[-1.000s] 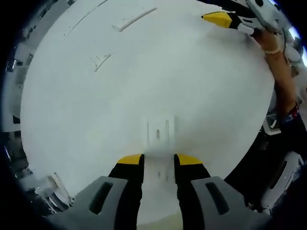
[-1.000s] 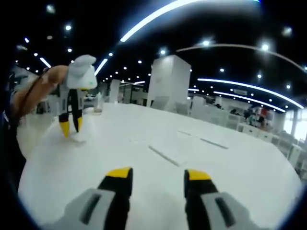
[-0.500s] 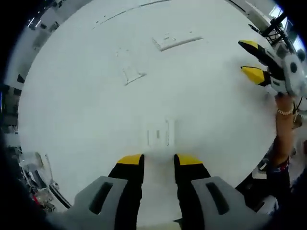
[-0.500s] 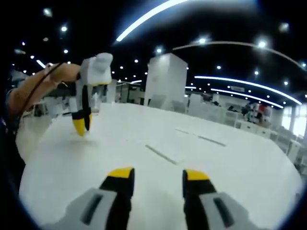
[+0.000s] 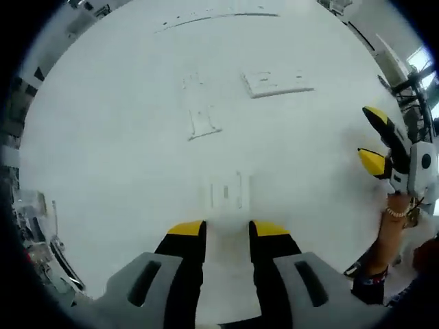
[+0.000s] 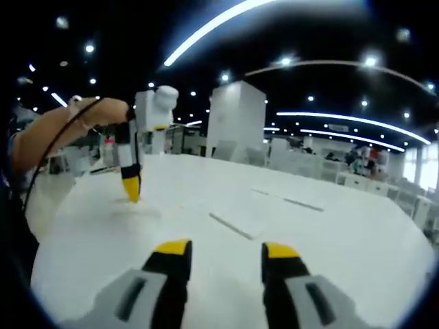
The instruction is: Locate the socket holder cover, grip the socket holder cover, clip it into the socket holder slot.
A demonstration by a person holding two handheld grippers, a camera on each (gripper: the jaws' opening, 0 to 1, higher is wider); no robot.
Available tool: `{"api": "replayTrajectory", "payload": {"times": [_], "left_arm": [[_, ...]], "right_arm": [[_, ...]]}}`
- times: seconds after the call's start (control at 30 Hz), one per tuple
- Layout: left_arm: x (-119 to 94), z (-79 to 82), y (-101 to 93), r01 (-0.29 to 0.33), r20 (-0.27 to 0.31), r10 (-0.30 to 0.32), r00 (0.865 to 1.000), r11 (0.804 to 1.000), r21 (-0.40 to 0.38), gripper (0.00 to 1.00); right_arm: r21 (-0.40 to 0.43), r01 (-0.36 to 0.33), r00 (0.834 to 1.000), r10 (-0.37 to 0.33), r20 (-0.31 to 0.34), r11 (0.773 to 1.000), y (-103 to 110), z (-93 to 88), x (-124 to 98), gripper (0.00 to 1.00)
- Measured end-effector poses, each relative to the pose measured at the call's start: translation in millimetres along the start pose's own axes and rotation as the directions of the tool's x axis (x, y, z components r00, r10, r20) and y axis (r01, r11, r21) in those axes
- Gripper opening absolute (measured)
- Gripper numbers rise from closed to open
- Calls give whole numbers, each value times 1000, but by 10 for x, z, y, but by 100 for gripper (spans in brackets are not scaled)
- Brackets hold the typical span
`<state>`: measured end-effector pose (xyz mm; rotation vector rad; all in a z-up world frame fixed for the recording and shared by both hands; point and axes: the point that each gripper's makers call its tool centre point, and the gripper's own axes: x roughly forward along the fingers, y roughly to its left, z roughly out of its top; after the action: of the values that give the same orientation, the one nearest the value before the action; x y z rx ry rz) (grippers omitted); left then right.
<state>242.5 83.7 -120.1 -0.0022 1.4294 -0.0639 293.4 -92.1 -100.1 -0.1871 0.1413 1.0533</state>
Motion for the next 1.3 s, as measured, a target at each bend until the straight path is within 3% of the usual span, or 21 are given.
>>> {"api": "replayTrajectory", "payload": {"times": [0.33, 0.47, 0.63, 0.7, 0.87, 1.17, 1.3], "left_arm": [[106, 96, 74, -9, 7, 9, 1000, 999, -50, 26], [141, 156, 157, -41, 5, 42, 999, 998, -53, 26], [212, 213, 108, -23, -1, 23, 1000, 999, -38, 26], [241, 246, 164, -57, -14, 57, 998, 998, -26, 26], [275, 299, 167, -53, -25, 53, 998, 998, -15, 26], [291, 255, 195, -92, -31, 92, 995, 996, 1, 26], [289, 307, 217, -105, -40, 105, 994, 994, 0, 26]], "right_arm": [[7, 6, 1000, -6, 7, 1000, -23, 35, -4, 42], [6, -1, 1000, 1, 18, 1000, -28, 72, -3, 42], [4, -2, 1000, 2, 26, 1000, -39, 91, -19, 42], [7, 3, 1000, -3, 23, 1000, -132, 102, -3, 42], [18, 8, 1000, -8, 23, 1000, -209, 116, -5, 41], [17, 2, 1000, -3, 26, 1000, -218, 132, 0, 41], [17, 3, 1000, -4, 28, 1000, -211, 135, -6, 41]]}}
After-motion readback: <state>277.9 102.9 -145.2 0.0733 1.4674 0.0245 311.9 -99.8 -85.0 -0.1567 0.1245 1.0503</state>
